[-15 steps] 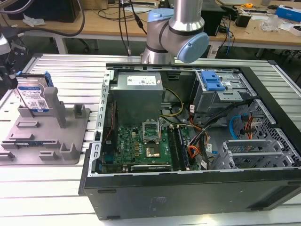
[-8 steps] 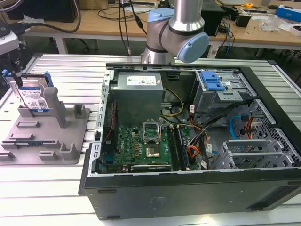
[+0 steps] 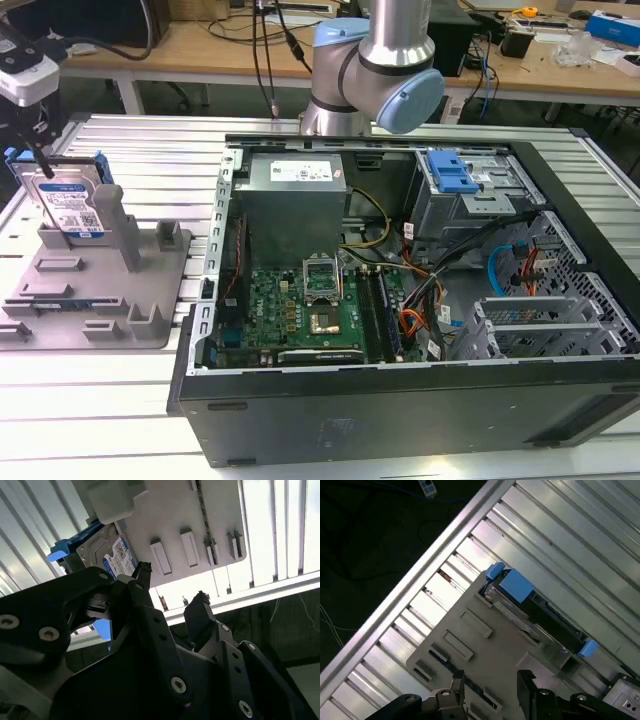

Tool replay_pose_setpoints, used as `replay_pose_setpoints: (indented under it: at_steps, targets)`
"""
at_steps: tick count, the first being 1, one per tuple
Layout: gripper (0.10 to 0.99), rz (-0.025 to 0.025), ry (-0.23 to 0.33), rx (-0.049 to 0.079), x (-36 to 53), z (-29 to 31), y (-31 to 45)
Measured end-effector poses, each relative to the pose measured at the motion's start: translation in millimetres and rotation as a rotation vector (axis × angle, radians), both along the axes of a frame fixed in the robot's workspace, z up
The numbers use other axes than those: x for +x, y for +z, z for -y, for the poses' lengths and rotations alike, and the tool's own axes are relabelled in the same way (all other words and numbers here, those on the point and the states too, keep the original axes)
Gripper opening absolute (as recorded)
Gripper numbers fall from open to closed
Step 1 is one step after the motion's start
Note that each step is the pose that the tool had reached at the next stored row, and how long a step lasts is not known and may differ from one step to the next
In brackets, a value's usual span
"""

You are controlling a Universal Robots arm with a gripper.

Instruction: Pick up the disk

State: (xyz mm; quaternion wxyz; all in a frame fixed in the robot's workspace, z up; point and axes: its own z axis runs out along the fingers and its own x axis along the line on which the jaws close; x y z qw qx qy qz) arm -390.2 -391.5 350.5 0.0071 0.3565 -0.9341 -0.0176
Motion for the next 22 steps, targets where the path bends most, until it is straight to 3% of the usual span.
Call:
replay_pose_setpoints:
  at_steps: [17, 21, 22]
  targets:
    - [0.541, 0.0001, 0.347, 0.0, 0.0, 0.0, -0.4]
    - [0.541, 0.0001, 0.453, 0.0, 0.0, 0.0, -0.7]
    - [0.541, 0.0001, 0.502, 0.0, 0.0, 0.0, -1.1]
